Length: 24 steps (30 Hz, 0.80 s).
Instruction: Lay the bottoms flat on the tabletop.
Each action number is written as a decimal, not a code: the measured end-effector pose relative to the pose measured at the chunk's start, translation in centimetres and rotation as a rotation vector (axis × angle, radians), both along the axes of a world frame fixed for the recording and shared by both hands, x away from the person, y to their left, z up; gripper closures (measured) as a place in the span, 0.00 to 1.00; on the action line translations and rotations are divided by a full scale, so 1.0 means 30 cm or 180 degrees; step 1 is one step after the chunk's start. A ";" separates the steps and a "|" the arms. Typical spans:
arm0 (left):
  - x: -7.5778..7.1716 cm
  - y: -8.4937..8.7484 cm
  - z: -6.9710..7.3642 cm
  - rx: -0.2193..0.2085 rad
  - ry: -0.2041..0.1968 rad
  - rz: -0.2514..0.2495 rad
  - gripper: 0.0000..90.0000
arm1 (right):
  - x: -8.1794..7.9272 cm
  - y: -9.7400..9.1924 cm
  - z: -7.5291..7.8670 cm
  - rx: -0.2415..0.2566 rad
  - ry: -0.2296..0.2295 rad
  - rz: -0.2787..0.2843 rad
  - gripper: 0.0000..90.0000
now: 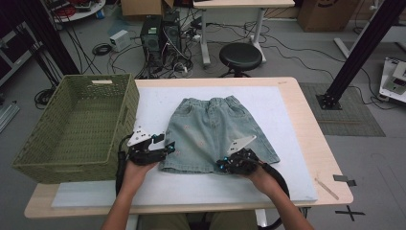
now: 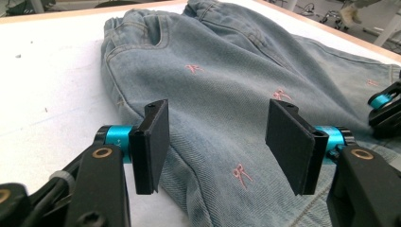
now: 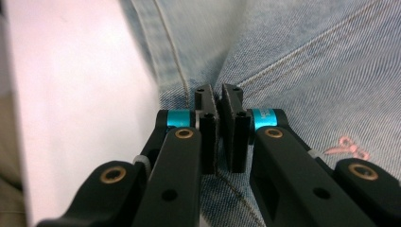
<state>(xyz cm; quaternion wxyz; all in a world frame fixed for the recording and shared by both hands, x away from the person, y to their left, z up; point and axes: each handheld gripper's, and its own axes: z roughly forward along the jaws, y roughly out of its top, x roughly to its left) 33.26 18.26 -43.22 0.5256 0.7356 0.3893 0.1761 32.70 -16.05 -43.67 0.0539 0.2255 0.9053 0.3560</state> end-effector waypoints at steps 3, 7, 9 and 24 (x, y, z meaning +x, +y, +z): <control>0.001 -0.004 -0.004 0.0053 0.0034 0.0043 0.43 | 0.005 -0.006 -0.017 0.0096 0.0001 -0.0068 0.87; 0.008 -0.009 -0.024 0.0154 0.0186 0.0113 0.41 | 0.003 -0.066 0.003 0.0425 -0.0128 -0.0222 0.67; 0.007 -0.010 -0.031 0.0175 0.0206 0.0129 0.40 | 0.004 -0.119 0.020 0.0508 -0.0247 -0.0429 0.62; 0.030 -0.004 -0.059 0.0347 0.0511 0.0372 0.50 | 0.020 -0.502 -0.005 0.0154 -0.0559 -0.1751 0.59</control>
